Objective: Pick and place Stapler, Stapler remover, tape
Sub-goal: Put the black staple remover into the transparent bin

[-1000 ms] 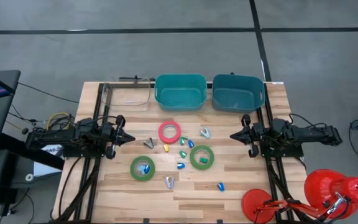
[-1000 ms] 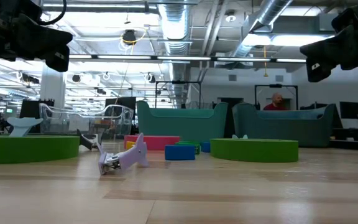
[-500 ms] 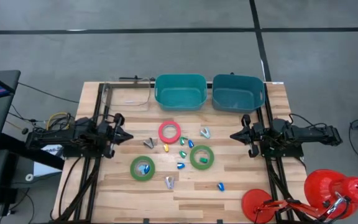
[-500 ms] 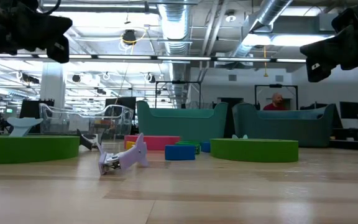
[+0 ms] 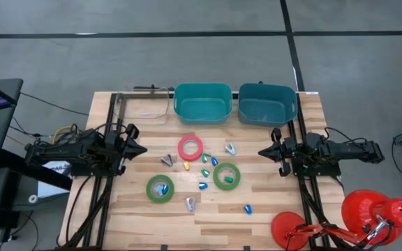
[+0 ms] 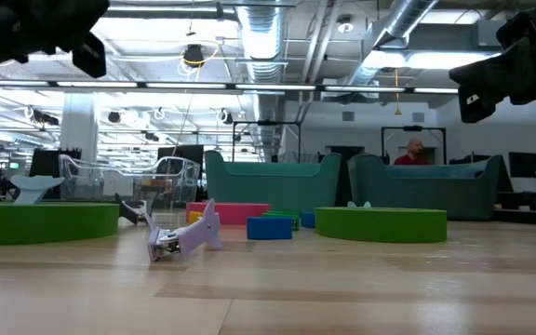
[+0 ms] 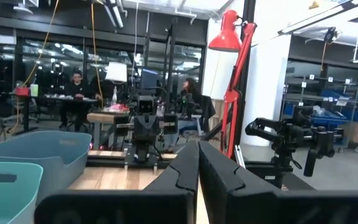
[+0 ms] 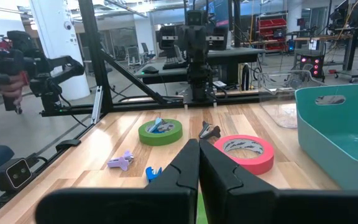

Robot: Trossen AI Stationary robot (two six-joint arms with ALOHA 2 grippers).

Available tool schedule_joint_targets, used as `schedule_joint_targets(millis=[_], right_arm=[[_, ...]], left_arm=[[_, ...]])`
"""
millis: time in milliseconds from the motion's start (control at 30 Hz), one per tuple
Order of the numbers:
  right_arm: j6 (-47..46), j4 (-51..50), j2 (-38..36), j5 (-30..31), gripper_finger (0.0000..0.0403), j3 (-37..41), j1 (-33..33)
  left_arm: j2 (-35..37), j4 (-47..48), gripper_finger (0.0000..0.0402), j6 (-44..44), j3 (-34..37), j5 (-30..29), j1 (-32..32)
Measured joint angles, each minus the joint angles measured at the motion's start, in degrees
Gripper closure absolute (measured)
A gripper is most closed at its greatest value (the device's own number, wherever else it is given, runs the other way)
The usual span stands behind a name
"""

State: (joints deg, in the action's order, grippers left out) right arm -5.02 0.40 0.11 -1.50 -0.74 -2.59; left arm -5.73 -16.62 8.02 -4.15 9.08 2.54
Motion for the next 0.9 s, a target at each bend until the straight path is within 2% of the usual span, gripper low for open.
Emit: schedule_joint_targets(millis=[500,900], right_arm=[[0.0,0.0,0.01,0.0,0.0403,0.01,0.0],[0.0,0.02,0.01,0.0,0.0403,-0.01,-0.01]], left_arm=[[-22.6,-0.22,0.0398,-0.02,-16.77,-0.02,0.01],[-31.71,-0.01,0.0398,-0.04,-29.88,-0.01,0.01]])
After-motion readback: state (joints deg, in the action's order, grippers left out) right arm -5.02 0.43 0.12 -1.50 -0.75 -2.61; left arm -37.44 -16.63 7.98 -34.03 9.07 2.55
